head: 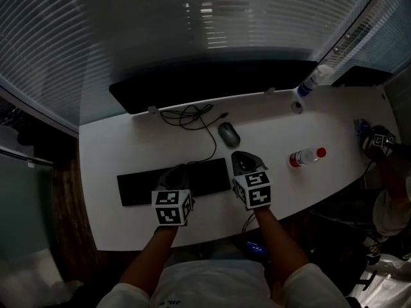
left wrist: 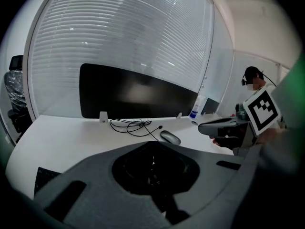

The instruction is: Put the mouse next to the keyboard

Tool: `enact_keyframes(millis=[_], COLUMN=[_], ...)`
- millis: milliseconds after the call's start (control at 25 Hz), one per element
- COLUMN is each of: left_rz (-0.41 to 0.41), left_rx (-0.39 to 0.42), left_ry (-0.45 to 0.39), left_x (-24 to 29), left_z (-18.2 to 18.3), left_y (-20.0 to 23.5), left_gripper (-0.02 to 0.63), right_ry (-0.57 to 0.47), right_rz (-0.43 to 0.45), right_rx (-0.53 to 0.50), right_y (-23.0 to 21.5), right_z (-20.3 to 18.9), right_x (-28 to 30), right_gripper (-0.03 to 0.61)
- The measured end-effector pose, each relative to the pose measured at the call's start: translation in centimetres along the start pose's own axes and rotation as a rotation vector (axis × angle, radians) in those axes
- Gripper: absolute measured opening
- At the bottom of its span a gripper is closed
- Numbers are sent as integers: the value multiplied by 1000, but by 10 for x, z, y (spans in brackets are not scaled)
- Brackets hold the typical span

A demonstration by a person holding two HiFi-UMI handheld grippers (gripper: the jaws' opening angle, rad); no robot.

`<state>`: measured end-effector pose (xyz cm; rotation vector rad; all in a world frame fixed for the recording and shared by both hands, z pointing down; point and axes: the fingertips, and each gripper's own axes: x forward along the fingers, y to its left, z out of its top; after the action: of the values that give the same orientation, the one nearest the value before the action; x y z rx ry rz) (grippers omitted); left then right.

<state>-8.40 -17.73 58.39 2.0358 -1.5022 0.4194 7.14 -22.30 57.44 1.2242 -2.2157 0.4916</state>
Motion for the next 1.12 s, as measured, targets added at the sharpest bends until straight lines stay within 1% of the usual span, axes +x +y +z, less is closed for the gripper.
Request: enact_keyframes(millis=[280,480,520,600,760,880,1000,1120], left_rz=[-12,-17,-17,-14,-19,-24,-27,-24], left_rx=[-4,-5,-6,-13,-27,-30,-30,-32], left_ry=[20,31,32,33,41,45,49,53], left_x=[30,40,41,43,47,49,52,55], left_z=[-3,-6,-7,-8,-14,-16,-19,-21], left_y=[-5,-7,-7,-6,-9,-12,-14,-14], left_gripper=[6,6,6,6,6,6,6,6], right_ry=[-3,16,26,56,127,192,229,254], right_rz=[-10,-5,-1,16,30,42,51,62], right_rx=[-11,-33,-35,-27,-37,-79,-112,-117], right_y=[-21,-29,-31,-34,-42,-46,-52,-54], right_z=[-1,-2,-4,-10,-24,-36,-41,-44], right_x=[40,62,67,77,95,107,119,129], right_gripper=[3,6,16,102,193,263,281,295])
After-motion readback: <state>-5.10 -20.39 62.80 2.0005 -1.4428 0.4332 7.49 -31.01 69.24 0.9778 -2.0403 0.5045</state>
